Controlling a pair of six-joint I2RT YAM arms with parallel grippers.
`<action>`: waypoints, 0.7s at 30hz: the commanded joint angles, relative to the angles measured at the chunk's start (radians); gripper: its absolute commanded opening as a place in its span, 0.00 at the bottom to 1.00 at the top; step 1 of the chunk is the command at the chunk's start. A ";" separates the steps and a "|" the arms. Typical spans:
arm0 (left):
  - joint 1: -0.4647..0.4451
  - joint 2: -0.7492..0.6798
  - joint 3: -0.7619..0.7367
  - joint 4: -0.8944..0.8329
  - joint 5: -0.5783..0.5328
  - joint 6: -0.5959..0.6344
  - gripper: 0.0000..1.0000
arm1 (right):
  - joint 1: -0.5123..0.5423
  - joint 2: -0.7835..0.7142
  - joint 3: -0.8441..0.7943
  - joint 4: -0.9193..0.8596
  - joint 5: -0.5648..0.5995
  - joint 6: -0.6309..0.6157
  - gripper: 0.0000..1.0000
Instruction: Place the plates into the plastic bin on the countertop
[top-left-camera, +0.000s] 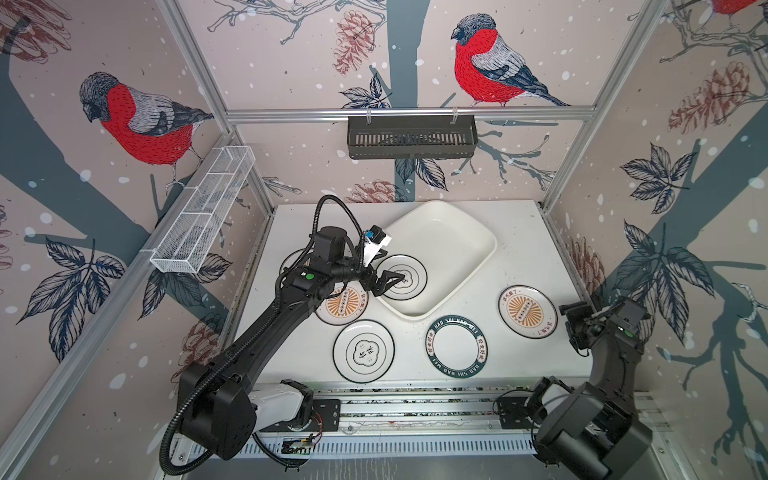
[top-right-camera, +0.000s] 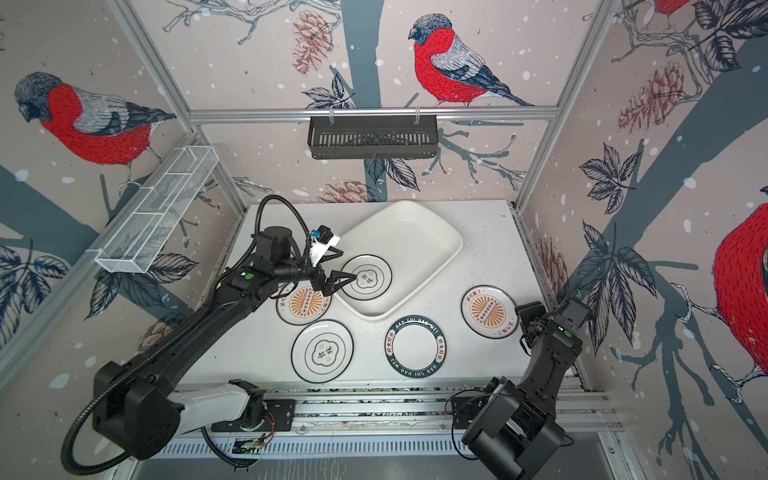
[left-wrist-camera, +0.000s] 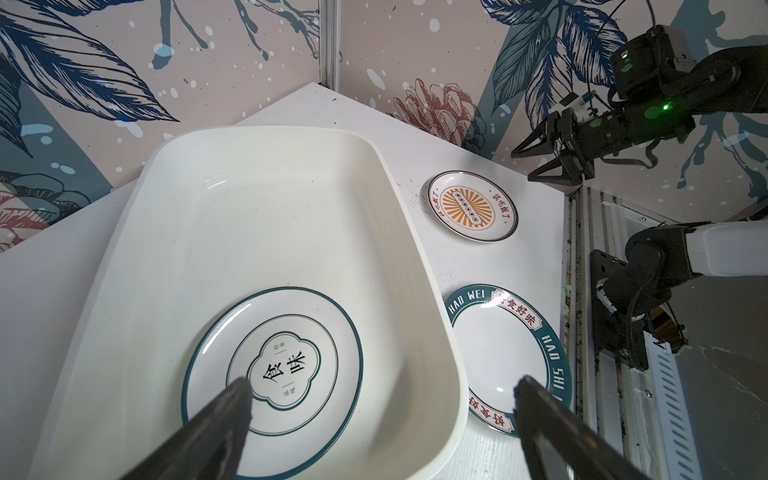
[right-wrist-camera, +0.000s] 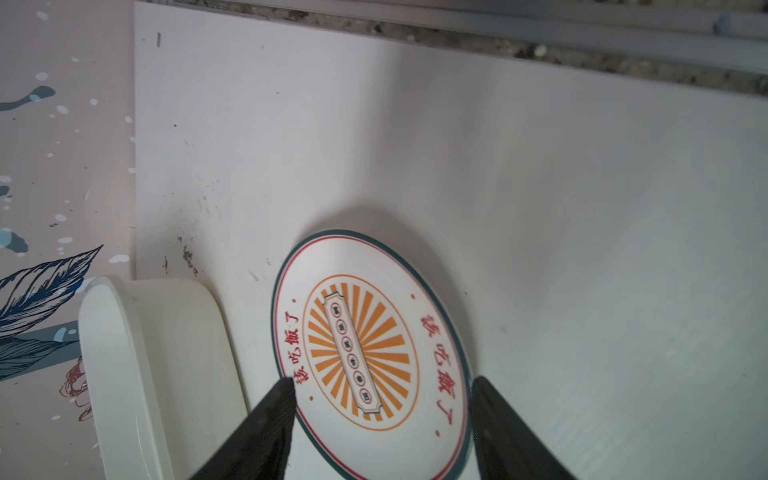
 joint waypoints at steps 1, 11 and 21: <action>-0.001 0.000 -0.001 0.054 0.031 -0.013 0.97 | -0.045 0.017 -0.037 0.031 -0.134 -0.051 0.63; -0.001 -0.012 -0.031 0.067 0.014 -0.005 0.97 | -0.060 0.030 -0.082 0.047 -0.111 -0.002 0.64; -0.001 -0.010 -0.041 0.071 0.011 -0.003 0.97 | -0.069 -0.089 -0.157 0.113 -0.013 0.050 0.65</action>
